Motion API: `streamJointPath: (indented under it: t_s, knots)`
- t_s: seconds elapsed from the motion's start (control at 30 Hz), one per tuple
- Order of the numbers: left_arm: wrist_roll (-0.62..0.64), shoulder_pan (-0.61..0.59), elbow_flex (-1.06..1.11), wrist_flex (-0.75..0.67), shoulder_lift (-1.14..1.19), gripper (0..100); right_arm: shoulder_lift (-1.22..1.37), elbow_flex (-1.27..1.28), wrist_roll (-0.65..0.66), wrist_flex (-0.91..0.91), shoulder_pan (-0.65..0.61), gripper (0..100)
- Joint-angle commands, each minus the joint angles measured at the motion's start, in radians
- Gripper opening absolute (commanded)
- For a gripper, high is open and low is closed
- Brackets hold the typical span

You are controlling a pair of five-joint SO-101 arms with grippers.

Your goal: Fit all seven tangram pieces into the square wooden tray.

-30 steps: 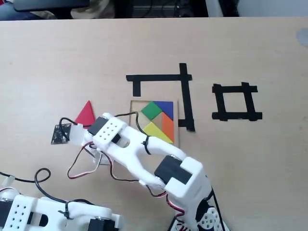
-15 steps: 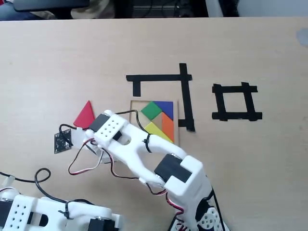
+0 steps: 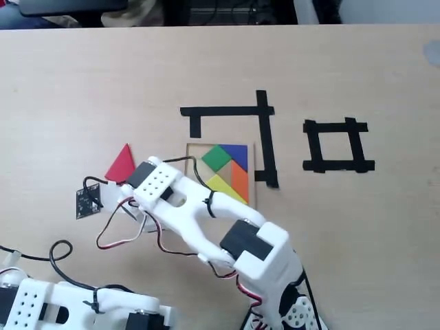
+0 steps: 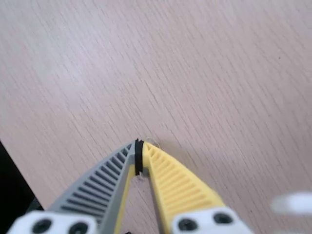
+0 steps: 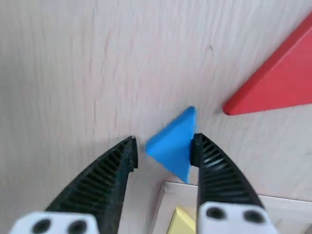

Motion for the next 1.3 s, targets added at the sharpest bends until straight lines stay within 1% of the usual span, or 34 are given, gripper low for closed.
streamJointPath:
  t_s: [0.0, 0.23, 0.47, 0.6, 1.0, 1.27]
  knots:
    - [0.006, 0.002, -0.021, -0.015, -0.006, 3, 0.004, 0.005, -0.005, -0.008, -0.005, 14.8]
    - [0.006, 0.002, -0.021, -0.015, -0.006, 3, 0.001, 0.005, -0.006, -0.032, -0.002, 13.8]
    - [0.006, 0.002, -0.021, -0.015, -0.006, 3, 0.001, 0.001, -0.003, -0.037, 0.0, 7.1]
    - [0.006, 0.002, -0.021, -0.015, -0.006, 3, -0.001, -0.001, -0.008, -0.064, 0.017, 0.9]
    - [0.006, 0.007, -0.021, -0.015, -0.006, 3, -0.001, -0.047, -0.011, -0.066, 0.028, 1.1]
    - [0.006, 0.01, -0.021, -0.015, -0.006, 3, -0.024, -0.189, -0.063, -0.023, 0.103, 1.1]
